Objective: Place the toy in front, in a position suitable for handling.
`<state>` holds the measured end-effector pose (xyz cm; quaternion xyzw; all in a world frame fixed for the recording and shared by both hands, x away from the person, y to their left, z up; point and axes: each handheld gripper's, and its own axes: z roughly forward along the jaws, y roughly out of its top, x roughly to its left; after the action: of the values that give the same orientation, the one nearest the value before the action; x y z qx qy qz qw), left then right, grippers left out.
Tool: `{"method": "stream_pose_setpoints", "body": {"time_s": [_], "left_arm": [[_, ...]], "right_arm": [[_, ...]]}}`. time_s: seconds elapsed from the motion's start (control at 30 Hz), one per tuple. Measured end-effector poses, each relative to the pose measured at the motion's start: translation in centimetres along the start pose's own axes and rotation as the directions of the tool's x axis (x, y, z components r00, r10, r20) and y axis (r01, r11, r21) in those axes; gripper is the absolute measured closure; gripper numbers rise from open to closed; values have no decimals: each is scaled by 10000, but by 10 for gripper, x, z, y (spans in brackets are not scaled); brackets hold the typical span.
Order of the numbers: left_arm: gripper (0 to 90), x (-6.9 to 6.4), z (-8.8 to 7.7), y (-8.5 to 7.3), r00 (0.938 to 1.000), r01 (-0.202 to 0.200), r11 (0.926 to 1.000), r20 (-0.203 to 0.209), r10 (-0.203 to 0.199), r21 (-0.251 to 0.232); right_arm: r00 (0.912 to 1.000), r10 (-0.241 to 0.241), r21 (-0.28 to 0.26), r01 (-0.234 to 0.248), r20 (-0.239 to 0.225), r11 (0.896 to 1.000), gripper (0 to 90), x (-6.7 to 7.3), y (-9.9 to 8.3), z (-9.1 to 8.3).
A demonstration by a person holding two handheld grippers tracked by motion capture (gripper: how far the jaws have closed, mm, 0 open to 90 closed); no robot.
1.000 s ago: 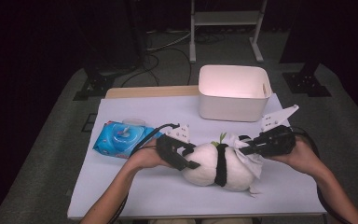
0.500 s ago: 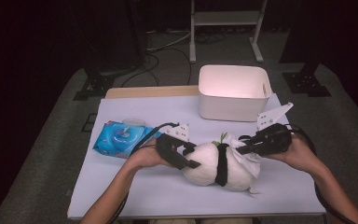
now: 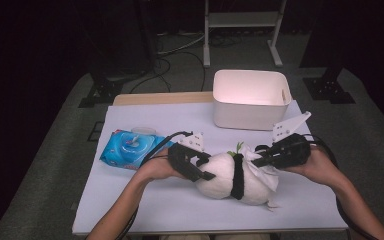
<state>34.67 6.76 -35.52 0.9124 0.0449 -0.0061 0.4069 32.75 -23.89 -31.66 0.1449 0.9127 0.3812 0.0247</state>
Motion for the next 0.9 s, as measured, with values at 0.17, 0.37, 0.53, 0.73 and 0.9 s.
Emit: {"method": "stream_pose_setpoints", "body": {"time_s": [0.17, 0.37, 0.53, 0.73, 0.9], "left_arm": [[362, 0, 1, 4, 10000, -25, 9999, -24, 25, -106], [322, 0, 0, -2, 10000, -6, 9998, 68, 7, -222], [215, 0, -2, -3, 10000, 92, 9987, -7, -93, -498], [175, 2, -5, -6, 9996, 290, 9982, 40, -288, -528], [156, 3, 2, -9, 9988, 357, 9978, 363, -337, -562]], "right_arm": [[9996, -203, 112, 205, -190, 9997, 792, 1, 10, 11], [9993, -291, 246, 297, -252, 9993, 793, 1, 12, 14], [9998, -128, 139, 130, -127, 9998, 793, 1, 2, 7], [9999, 113, -72, -113, -33, 9999, 793, 1, -10, -1], [9996, 273, -206, -272, 66, 9994, 793, 2, -19, -6]]}}
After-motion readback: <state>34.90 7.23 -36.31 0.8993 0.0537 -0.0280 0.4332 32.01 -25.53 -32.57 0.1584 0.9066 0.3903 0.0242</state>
